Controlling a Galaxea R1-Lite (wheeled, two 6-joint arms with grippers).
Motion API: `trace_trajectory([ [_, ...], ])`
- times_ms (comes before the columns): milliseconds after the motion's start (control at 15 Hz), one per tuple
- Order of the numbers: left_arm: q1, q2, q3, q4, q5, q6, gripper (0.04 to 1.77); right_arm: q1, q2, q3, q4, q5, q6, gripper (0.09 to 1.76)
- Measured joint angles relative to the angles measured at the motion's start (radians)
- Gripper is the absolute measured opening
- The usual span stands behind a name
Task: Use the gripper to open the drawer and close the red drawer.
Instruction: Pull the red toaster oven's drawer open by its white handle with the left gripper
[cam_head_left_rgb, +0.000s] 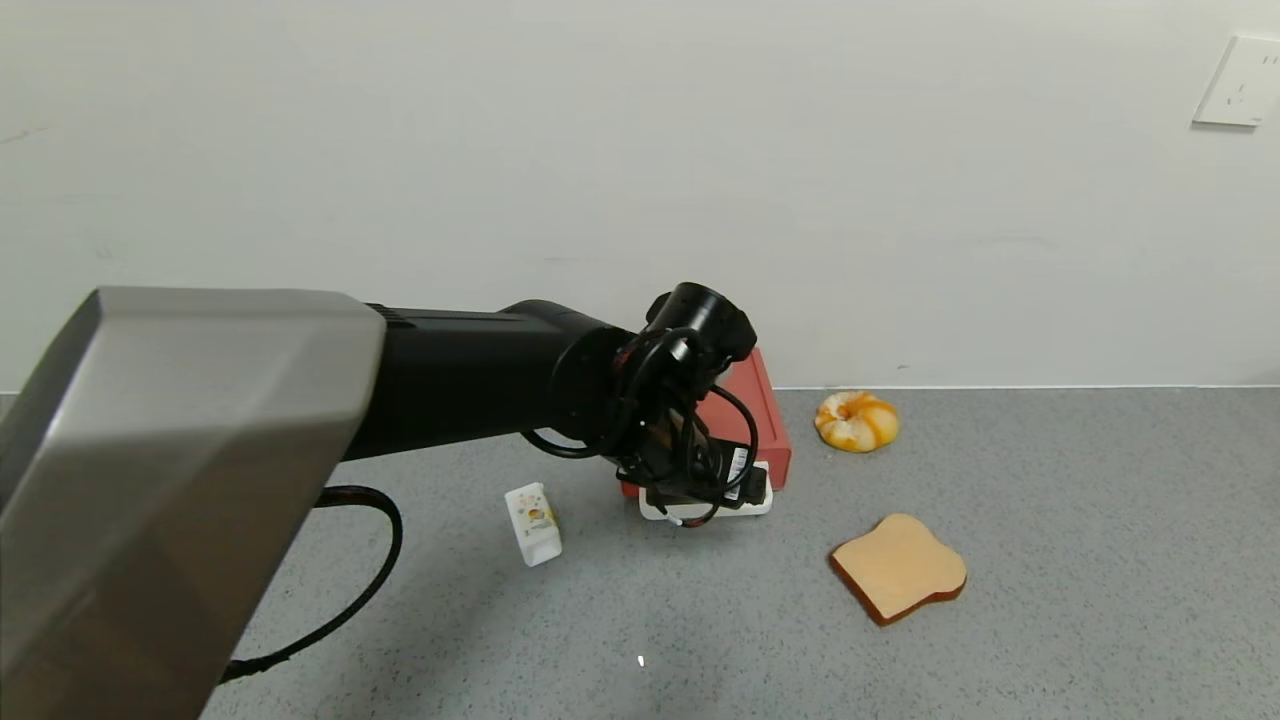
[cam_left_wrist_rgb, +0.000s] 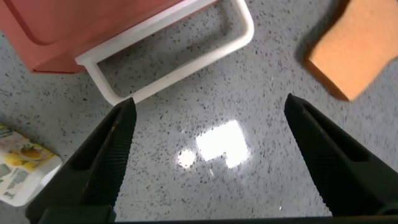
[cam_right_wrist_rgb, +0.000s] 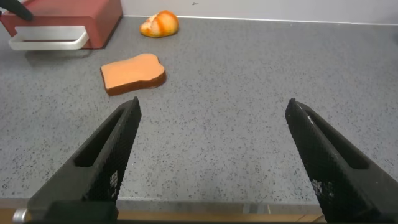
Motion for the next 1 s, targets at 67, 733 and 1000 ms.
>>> trace_trajectory([
  [67,-0.004,0.018,-0.012,0.001,0.006,-0.023,1.72,0.000,0.000,0.000,0.001,0.000,0.000,1.71],
  [733,-0.029,0.068,-0.016,0.019,0.011,0.040,1.72,0.000,0.000,-0.002,0.001,0.000,-0.001,1.71],
  [1000,-0.028,0.058,-0.011,0.023,-0.054,0.194,1.72,0.000,0.000,-0.002,0.001,0.000,0.000,1.71],
])
